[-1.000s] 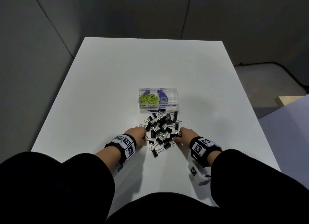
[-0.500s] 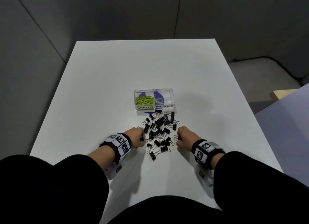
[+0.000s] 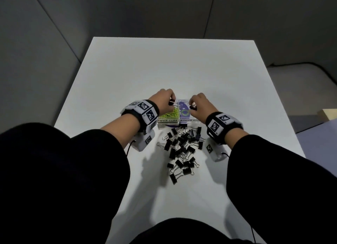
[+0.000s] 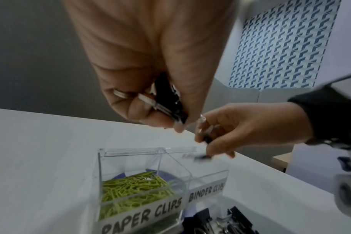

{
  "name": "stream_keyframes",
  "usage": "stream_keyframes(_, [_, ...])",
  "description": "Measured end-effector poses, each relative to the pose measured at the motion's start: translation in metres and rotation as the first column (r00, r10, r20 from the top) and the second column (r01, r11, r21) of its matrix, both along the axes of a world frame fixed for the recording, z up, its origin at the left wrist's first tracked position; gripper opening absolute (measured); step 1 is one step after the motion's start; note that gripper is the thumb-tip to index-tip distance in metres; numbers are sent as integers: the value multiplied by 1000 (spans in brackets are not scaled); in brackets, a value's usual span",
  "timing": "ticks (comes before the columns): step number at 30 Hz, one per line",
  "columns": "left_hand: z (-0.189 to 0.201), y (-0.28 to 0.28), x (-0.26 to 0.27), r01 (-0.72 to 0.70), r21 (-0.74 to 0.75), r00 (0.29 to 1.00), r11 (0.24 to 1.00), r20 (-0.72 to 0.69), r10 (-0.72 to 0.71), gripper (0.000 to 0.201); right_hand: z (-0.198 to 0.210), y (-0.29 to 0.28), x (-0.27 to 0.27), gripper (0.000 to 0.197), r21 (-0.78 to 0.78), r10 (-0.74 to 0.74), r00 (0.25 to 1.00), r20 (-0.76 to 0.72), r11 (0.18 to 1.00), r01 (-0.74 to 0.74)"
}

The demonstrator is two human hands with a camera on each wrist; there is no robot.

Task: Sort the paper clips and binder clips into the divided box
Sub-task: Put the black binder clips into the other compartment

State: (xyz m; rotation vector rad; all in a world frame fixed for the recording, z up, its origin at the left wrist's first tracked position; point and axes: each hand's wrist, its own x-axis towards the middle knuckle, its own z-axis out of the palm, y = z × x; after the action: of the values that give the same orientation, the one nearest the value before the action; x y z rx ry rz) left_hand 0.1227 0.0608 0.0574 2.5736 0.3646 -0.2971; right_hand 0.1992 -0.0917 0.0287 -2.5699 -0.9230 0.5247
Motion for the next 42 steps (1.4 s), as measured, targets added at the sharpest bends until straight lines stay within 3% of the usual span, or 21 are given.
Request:
stream_keyframes(3, [-7,-5,20,-7,15,1000,1000,7,7,32,-8,-9,-1,37,101,12,1000,10,995,-13])
stream_keyframes(6, [-17,-17,35,49,17,998,999,26,-49,32,-10,-29,-4,22,147,-35,993,112,989,18])
stream_keyframes(11, [-34,-36,50,101,-8,994,995,31,-101,31,-20,-65,-22,21,-92,50,998,35,995,-47])
stream_keyframes(18, [-38,-43,45,215,-40,974,976,80,-212,47,-47,-71,-39,69,-274,170,985,-24,947,-170])
stream_keyframes(22, [-28,-48,23,319,89,926,944,181,-330,30,-51,-67,-46,74,-342,230,973,-16,913,-221])
stream_keyframes(27, [-54,-60,-22,523,307,840,795,-27,-542,36,-53,-65,-54,71,-324,168,986,-14,932,-164])
stream_keyframes(32, [-79,-66,-50,278,271,957,922,-166,-239,67,-52,-66,-59,68,-346,64,998,-27,936,-69])
stream_keyframes(38, [-79,-65,-59,249,200,957,948,-203,-208,55,-52,-71,-71,54,-291,-26,999,-37,957,14])
stream_keyframes(42, [-79,-68,-73,257,148,955,955,-189,-228,52,-54,-76,-84,58,-277,-13,1000,-12,961,9])
